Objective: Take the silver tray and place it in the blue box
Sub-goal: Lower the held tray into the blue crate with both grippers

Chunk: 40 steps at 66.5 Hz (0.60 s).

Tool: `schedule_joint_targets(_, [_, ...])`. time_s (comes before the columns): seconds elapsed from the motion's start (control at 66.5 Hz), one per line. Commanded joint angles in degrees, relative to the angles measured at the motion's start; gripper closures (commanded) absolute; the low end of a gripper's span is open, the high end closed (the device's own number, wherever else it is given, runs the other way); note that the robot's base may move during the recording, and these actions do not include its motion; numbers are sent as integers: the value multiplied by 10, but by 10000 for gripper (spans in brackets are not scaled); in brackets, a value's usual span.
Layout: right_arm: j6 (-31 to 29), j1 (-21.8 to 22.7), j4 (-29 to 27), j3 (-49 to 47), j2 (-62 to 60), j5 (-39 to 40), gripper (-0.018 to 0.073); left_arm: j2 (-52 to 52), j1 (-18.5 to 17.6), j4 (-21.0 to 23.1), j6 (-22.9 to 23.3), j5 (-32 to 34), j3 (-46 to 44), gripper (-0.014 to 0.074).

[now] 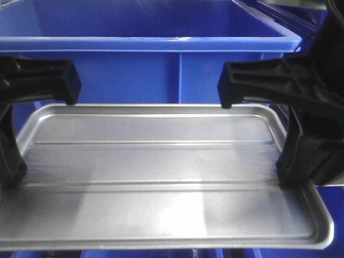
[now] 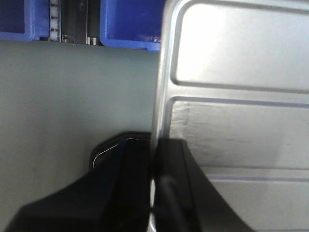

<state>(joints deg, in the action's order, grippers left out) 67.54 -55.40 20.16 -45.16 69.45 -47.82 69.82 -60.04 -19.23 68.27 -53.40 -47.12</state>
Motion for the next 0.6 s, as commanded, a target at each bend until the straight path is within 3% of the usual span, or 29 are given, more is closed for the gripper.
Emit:
schedule_joint_targets(0.0, [-26,-1,18,-44,-15,14,506,-15,14,7,-47,4,-44,611])
schedule_joint_targets(0.301, [-106,27,-4,-169,-15,-38,506,-15,86,63,-208,-28,-175,612])
schedule_joint_targets(0.496, [-222,99,-83,-258,5,-37,506,-6,135,72,-289,-28,-251,612])
schedule_joint_targets(0.586, [-272,132,-111,-298,27,-37,506,12,164,96,-342,-28,-288,612])
